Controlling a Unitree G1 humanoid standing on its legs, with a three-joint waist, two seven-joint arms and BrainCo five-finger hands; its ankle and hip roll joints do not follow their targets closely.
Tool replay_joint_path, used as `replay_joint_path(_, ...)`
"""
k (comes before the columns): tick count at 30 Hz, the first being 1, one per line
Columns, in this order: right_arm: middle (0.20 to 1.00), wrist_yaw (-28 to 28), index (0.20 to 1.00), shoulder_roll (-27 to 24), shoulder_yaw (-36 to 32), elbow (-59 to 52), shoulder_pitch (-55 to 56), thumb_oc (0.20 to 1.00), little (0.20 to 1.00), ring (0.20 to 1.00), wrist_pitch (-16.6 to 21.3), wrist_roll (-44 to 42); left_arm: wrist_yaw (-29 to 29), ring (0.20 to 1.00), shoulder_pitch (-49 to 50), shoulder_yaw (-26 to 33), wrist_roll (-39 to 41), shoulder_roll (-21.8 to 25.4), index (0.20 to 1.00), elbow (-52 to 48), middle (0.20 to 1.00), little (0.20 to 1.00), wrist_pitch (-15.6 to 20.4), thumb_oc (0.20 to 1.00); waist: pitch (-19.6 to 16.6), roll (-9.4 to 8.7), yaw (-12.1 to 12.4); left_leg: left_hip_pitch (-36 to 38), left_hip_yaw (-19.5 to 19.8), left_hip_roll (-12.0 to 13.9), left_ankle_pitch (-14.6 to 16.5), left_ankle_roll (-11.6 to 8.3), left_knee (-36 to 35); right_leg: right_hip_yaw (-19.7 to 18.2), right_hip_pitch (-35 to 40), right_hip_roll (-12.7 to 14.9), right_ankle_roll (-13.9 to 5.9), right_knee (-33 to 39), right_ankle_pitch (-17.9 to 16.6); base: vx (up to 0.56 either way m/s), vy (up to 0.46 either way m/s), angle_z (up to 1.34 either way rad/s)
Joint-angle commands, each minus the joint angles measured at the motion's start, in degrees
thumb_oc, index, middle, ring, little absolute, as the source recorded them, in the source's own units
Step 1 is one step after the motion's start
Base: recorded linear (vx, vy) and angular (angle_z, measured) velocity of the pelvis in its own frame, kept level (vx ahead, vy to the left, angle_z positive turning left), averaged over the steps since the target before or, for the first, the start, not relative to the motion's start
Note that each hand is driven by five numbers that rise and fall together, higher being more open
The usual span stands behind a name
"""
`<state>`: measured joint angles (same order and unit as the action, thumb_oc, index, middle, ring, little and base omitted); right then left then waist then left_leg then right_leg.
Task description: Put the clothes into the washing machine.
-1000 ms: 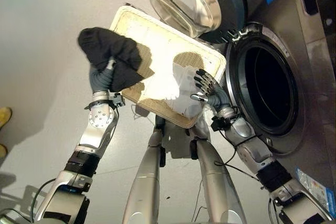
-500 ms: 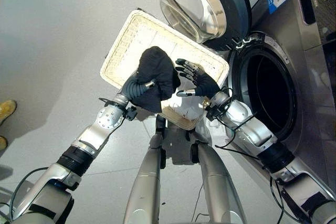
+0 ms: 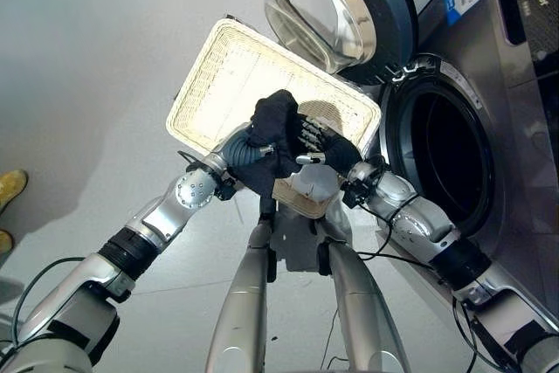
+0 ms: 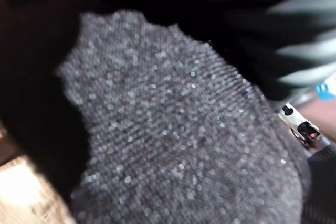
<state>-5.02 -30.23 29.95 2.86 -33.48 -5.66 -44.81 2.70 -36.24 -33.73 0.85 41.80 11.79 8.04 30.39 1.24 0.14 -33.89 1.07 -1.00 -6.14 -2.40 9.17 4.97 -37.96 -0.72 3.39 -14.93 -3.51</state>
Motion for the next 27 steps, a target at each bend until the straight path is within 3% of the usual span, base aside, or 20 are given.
replay_joint_path(1,1.0,-4.36,1.0,2.62,3.42,-6.56,0.06,1.0,1.0,1.0,-0.05,-4.94,-1.84,0.2,-3.36,-1.32,-2.39,-1.41,0.2,-4.97,0.2,0.2,3.82,0.2,-0.6,0.63,-1.36,-0.12,-2.95,-0.39,-1.5,-0.19,-2.93,1.68,2.42,-0.65,-5.25,-0.68,3.94,-0.02,0.018,-0.09)
replay_joint_path(7,1.0,-3.0,1.0,3.17,4.26,-6.44,0.7,1.0,1.0,1.0,-0.13,-9.7,-4.3,0.2,-4.19,-4.06,-4.53,-1.49,0.2,-6.13,0.2,0.2,4.37,0.2,-0.6,0.61,-1.73,-0.02,-2.92,-0.78,-1.65,0.17,-3.71,1.36,2.14,-0.78,-5.49,0.42,2.95,-0.01,0.011,-0.08)
replay_joint_path(12,1.0,1.81,1.0,4.03,4.02,-5.56,2.01,1.0,1.0,1.0,1.36,-13.81,-3.13,0.2,-4.14,-5.42,-7.36,-1.5,0.2,-6.63,0.2,0.2,5.04,0.2,-0.6,0.43,-2.16,0.09,-3.09,-0.92,-1.8,0.34,-4.44,1.04,2.02,-0.79,-5.68,1.69,1.94,0.0,0.008,-0.01)
replay_joint_path(13,1.0,5.68,1.0,4.42,3.67,-4.9,2.87,1.0,1.0,1.0,3.85,-14.52,-0.47,0.2,-3.85,-6.25,-12.06,-1.5,0.2,-7.31,0.2,0.2,4.7,0.2,-0.6,0.44,-2.47,-0.19,-3.19,-0.9,-2.08,0.44,-5.09,0.51,1.63,-1.01,-5.76,2.57,1.19,-0.01,0.038,-0.03)
replay_joint_path(16,1.0,6.2,1.0,4.5,3.66,-4.9,3.2,1.0,1.0,1.0,4.16,-14.53,-0.01,0.2,-3.63,-6.4,-12.52,-1.53,0.2,-7.42,0.2,0.2,4.53,0.2,-0.6,0.4,-2.53,0.17,-3.21,-0.93,-1.92,0.45,-5.22,0.43,1.91,-0.99,-5.78,2.56,1.41,0.0,0.027,-0.08)
replay_joint_path(17,1.0,11.1,1.0,5.01,3.01,-4.56,4.33,1.0,1.0,1.0,6.38,-15.25,3.09,0.2,-3.98,-7.29,-19.09,-1.06,0.2,-8.19,0.2,0.2,2.64,0.2,-0.6,0.42,-3.03,-0.14,-3.47,-0.89,-2.11,0.55,-5.64,-0.3,1.43,-1.36,-5.77,3.02,0.9,0.0,0.056,-0.14)
replay_joint_path(20,1.0,16.08,1.0,5.79,2.19,-4.3,6.59,1.0,1.0,1.0,8.28,-16.07,5.63,0.2,-4.2,-8.56,-28.74,-0.35,0.2,-9.28,0.2,0.2,-0.79,0.2,-0.6,0.38,-3.73,0.4,-3.81,-0.99,-1.95,0.74,-6.31,-1.05,1.72,-1.6,-5.75,3.59,0.8,0.01,0.066,-0.05)
replay_joint_path(21,1.0,16.08,1.0,5.79,2.19,-4.3,6.59,1.0,1.0,1.0,8.28,-16.07,5.63,0.2,-4.2,-8.56,-28.74,-0.35,0.2,-9.28,0.2,0.2,-0.79,0.2,-0.6,0.38,-3.73,0.4,-3.81,-0.99,-1.95,0.74,-6.31,-1.05,1.72,-1.6,-5.75,3.59,0.8,0.01,0.081,-0.06)
replay_joint_path(22,1.0,20.79,1.0,6.44,1.6,-3.78,8.06,1.0,1.0,1.0,9.65,-18.85,6.72,0.2,-5.09,-10.61,-35.54,0.35,0.2,-9.43,0.2,0.2,-4.91,0.2,-0.6,0.38,-4.41,0.68,-4.14,-1.06,-1.87,0.73,-6.59,-1.48,1.77,-1.73,-5.78,3.75,0.69,-0.01,0.07,-0.06)
replay_joint_path(27,1.0,27.14,1.0,8.96,1.71,-2.1,9.95,1.0,1.0,1.0,12.15,-22.22,6.38,0.2,-7.37,-13.66,-40.37,0.04,0.2,-9.64,0.2,0.2,-9.41,0.2,-0.6,0.5,-5.29,0.65,-4.96,-0.97,-2.21,0.91,-7.37,-2.21,1.53,-1.99,-5.68,4.42,0.06,0.0,0.07,-0.09)
